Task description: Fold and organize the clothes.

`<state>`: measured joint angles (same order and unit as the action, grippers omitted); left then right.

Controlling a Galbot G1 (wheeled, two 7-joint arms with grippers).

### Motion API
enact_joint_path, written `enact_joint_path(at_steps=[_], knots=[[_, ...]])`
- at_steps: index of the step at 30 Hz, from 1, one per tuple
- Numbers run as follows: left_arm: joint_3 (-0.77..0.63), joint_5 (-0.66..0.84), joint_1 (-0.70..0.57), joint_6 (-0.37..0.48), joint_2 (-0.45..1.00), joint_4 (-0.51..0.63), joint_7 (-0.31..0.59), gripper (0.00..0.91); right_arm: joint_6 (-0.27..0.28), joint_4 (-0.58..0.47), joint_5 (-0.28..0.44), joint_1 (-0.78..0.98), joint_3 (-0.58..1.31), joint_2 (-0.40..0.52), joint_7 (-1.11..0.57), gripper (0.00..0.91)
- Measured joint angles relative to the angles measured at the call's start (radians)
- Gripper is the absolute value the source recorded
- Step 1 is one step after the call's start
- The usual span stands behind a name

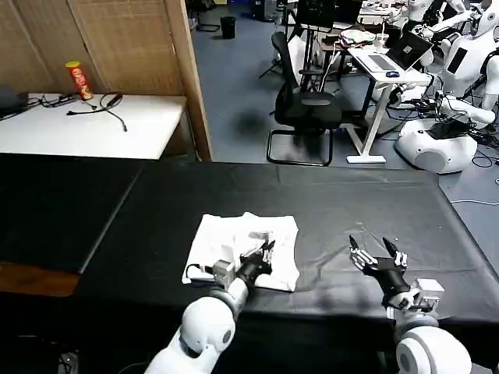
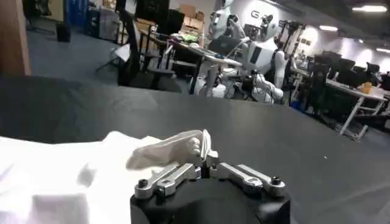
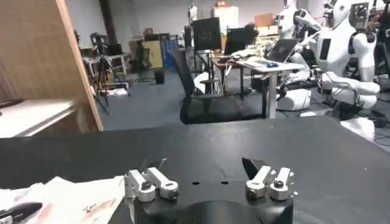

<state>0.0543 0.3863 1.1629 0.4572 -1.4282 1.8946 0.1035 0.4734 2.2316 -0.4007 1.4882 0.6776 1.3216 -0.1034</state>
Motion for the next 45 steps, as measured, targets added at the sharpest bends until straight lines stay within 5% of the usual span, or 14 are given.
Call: enact_joint_path(at_steps=[11, 12, 13, 30, 45], knots=[[-0.011, 0.019, -0.031, 0.010, -0.002, 0.002, 0.006, 0.000, 0.001, 0.006, -0.001, 0.003, 0.000, -0.005, 0.000, 0.878], [-0.012, 0.019, -0.030, 0.008, -0.006, -0.003, 0.005, 0.117, 0.001, 0.007, -0.001, 0.003, 0.000, -0.006, 0.001, 0.878], [-0.014, 0.018, -0.029, 0.007, -0.013, -0.011, 0.006, 0.878, 0.001, 0.008, -0.001, 0.004, 0.000, -0.006, 0.003, 0.878], [0.000, 0.149, -0.033, -0.009, -0.117, -0.043, 0.016, 0.878, -0.003, -0.056, -0.031, -0.050, -0.084, -0.104, 0.072, 0.878], [0.205, -0.014, 0.007, -0.054, 0.133, 0.084, -0.022, 0.878, -0.014, -0.222, 0.083, -0.276, -0.402, -0.213, 0.144, 0.878]])
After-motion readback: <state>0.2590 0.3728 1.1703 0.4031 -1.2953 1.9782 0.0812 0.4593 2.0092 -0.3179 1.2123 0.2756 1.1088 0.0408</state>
